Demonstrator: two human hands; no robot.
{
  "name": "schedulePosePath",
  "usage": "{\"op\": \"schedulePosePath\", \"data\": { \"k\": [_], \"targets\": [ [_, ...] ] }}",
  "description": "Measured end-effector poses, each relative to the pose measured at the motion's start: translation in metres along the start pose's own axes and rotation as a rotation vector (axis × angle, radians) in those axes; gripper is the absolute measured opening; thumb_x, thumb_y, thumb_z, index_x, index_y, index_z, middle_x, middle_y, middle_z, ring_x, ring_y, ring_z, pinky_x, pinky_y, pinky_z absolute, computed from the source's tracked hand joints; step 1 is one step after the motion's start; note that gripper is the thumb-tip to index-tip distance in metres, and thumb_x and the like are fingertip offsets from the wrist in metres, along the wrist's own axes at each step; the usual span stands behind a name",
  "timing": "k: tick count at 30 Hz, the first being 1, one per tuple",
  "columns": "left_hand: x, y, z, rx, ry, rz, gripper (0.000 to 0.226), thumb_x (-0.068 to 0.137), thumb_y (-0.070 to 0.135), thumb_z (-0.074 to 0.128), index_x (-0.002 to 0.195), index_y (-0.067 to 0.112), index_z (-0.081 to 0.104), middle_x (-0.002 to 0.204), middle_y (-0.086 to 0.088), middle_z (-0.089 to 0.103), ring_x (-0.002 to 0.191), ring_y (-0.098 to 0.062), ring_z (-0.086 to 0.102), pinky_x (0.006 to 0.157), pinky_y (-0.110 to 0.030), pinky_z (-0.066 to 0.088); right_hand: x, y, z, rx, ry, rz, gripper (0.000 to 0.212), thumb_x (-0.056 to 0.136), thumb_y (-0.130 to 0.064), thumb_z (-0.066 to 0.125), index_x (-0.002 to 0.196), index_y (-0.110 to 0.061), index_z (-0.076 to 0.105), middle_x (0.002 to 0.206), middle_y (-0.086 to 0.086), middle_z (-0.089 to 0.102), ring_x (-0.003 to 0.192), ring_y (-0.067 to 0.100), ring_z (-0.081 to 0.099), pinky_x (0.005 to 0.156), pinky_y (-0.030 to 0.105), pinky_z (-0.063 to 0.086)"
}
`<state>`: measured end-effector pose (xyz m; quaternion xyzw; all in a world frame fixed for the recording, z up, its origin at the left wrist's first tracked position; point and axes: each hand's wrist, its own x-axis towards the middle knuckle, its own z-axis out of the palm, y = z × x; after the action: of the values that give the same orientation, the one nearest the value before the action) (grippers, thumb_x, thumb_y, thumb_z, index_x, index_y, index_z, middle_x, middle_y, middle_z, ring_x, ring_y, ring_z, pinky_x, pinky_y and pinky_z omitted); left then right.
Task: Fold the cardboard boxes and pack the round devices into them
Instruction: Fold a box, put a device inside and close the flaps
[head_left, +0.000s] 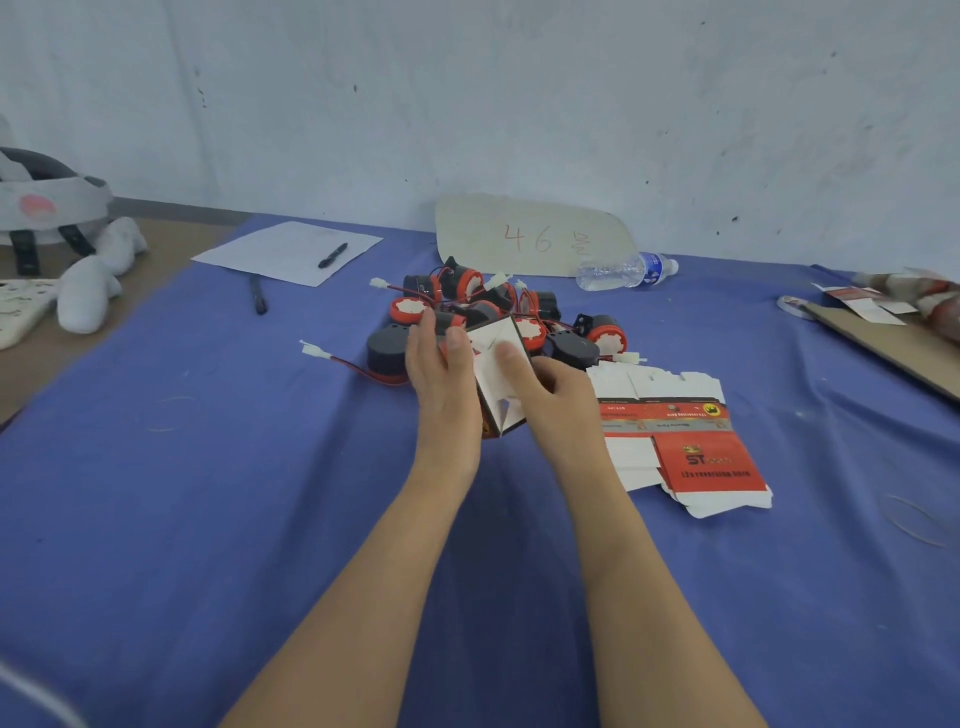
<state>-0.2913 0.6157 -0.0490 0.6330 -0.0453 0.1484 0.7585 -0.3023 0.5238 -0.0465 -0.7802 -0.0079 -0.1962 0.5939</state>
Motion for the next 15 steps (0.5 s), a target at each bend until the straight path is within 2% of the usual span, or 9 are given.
{"op": "schedulePosePath", "data": {
  "k": [2,4,5,8,12,15],
  "targets": [
    [-0.004,-0.001,-0.002,-0.021,-0.017,0.011,0.049,0.102,0.040,0.030,0.148,0.026,0.028,0.154,0.002,0.028,0.141,-0.017,0.031,0.114,-0.044,0.032,-0.001,-0.002,0.003,0.004,-0.039,-0.047,0.025,0.095,-0.039,0.053,0.094,-0.019,0.067,0.074,-0.015,0.063,0.066,-0.003,0.056,0.057,0.010,0.040],
    [-0.005,0.000,-0.003,0.005,-0.004,0.058,0.046,0.103,0.038,0.030,0.147,0.026,0.030,0.152,0.008,0.030,0.139,-0.010,0.032,0.114,-0.040,0.032,-0.002,-0.003,0.006,-0.018,-0.079,-0.063,0.026,0.098,-0.036,0.047,0.110,-0.021,0.065,0.090,-0.013,0.067,0.080,-0.003,0.060,0.063,0.009,0.043],
    [-0.005,0.000,-0.004,0.014,0.007,0.081,0.043,0.104,0.035,0.030,0.146,0.025,0.032,0.151,0.008,0.031,0.139,-0.009,0.032,0.115,-0.039,0.031,-0.003,-0.002,0.007,-0.043,-0.103,-0.070,0.027,0.099,-0.036,0.045,0.111,-0.021,0.064,0.091,-0.012,0.067,0.081,-0.002,0.060,0.063,0.010,0.043],
    [-0.006,0.000,-0.004,0.026,0.003,0.122,0.041,0.105,0.029,0.027,0.145,0.022,0.032,0.151,0.003,0.032,0.139,-0.011,0.032,0.116,-0.040,0.028,-0.003,-0.003,0.004,-0.095,-0.158,-0.079,0.023,0.099,-0.035,0.046,0.106,-0.022,0.063,0.085,-0.015,0.064,0.075,-0.004,0.058,0.061,0.010,0.042],
    [-0.004,-0.001,-0.007,0.006,-0.023,0.100,0.060,0.095,0.049,0.025,0.147,0.021,0.031,0.150,-0.002,0.036,0.138,-0.018,0.036,0.113,-0.044,0.032,-0.005,-0.007,0.004,0.037,-0.193,-0.027,0.026,0.100,-0.039,0.041,0.104,-0.028,0.065,0.089,-0.017,0.068,0.085,-0.003,0.062,0.069,0.012,0.047],
    [0.003,0.004,-0.005,-0.070,-0.029,0.009,0.067,0.091,0.052,0.031,0.145,0.012,0.033,0.151,-0.015,0.034,0.140,-0.029,0.033,0.114,-0.049,0.030,-0.008,-0.015,0.004,0.205,-0.214,0.067,0.032,0.102,-0.045,0.029,0.094,-0.039,0.060,0.077,-0.039,0.063,0.076,-0.025,0.055,0.059,-0.004,0.040]
  ]
}}
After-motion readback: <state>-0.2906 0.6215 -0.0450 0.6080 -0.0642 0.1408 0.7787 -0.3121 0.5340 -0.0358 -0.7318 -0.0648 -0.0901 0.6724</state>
